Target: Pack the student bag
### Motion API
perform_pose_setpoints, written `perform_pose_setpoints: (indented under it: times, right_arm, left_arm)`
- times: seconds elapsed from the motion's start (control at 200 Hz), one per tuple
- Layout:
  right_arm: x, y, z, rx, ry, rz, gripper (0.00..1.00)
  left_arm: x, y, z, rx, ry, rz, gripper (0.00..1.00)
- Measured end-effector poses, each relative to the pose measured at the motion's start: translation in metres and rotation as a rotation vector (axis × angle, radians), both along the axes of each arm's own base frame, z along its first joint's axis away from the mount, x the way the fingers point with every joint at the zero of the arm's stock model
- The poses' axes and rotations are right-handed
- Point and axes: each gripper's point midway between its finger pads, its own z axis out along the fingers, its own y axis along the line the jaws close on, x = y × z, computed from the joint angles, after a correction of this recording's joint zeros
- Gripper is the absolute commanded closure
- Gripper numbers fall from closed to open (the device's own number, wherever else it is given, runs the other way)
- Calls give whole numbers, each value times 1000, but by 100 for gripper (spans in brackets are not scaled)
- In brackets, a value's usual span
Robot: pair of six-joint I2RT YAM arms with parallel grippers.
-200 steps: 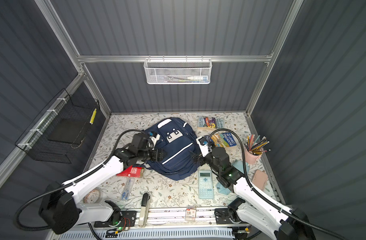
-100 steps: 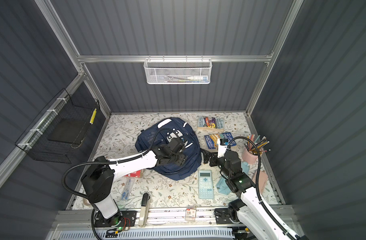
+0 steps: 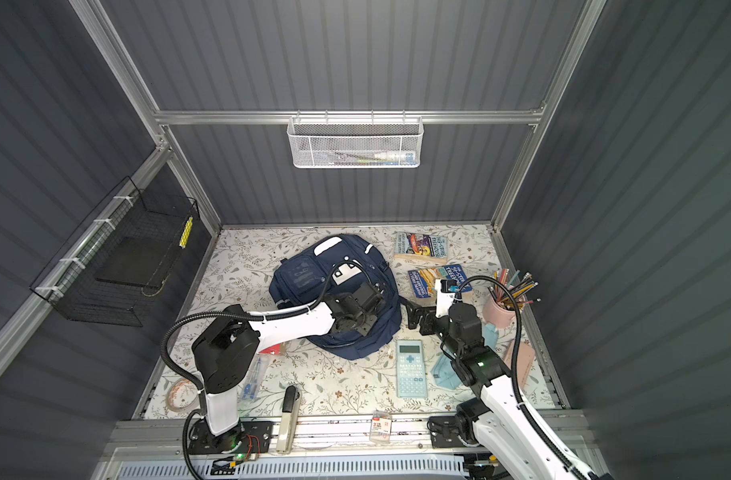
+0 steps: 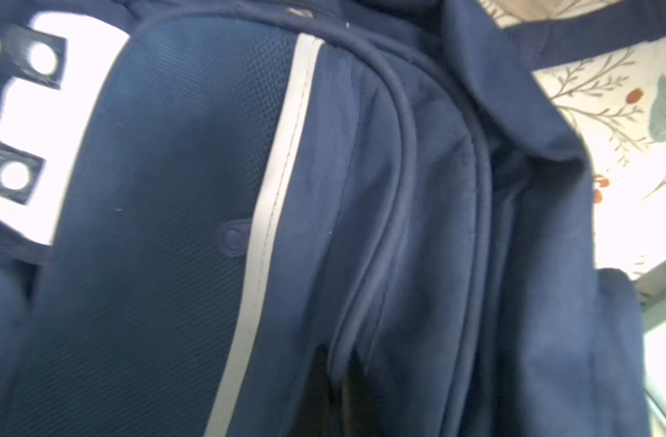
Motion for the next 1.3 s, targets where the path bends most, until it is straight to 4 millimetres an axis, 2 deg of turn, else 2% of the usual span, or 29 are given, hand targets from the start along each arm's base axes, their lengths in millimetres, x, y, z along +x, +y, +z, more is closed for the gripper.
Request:
perform_pose_setpoints:
  times: [0.12, 0.35, 0.445, 0.55, 0.66, 0.755, 0.84, 0.911, 1.086, 1.221, 1.301]
  right_arm:
    - [-1, 1, -2, -1, 9, 8, 1]
    - [-5, 2, -25, -12, 108, 15, 1]
    - [-4, -8, -36, 13, 170, -62, 1]
    - [4, -29, -44, 83, 251, -199, 1]
    - [17, -54, -53, 239, 339, -378, 1]
    - [29, -69, -70, 391, 421, -513, 1]
    - [38, -72, -86, 481, 495, -596, 1]
    - [49, -72, -91, 523, 533, -643, 1]
    - [82, -78, -79, 561, 550, -740, 1]
    - [98, -87, -63, 548, 537, -806, 1]
    - [106, -90, -61, 542, 547, -827, 1]
  left_arm:
    - [-1, 5, 21, -32, 0, 1, 100]
    - [8, 23, 86, -183, 8, 15, 100]
    - [13, 33, 104, -243, 15, 24, 100]
    - [19, 41, 117, -305, 33, 31, 100]
    - [20, 42, 120, -339, 54, 33, 100]
    - [18, 38, 119, -365, 79, 29, 100]
    - [16, 34, 118, -386, 95, 27, 100]
    - [15, 32, 116, -400, 106, 27, 100]
    - [13, 30, 113, -416, 118, 22, 100]
    - [13, 28, 112, -430, 120, 23, 100]
    - [13, 27, 112, -436, 119, 24, 100]
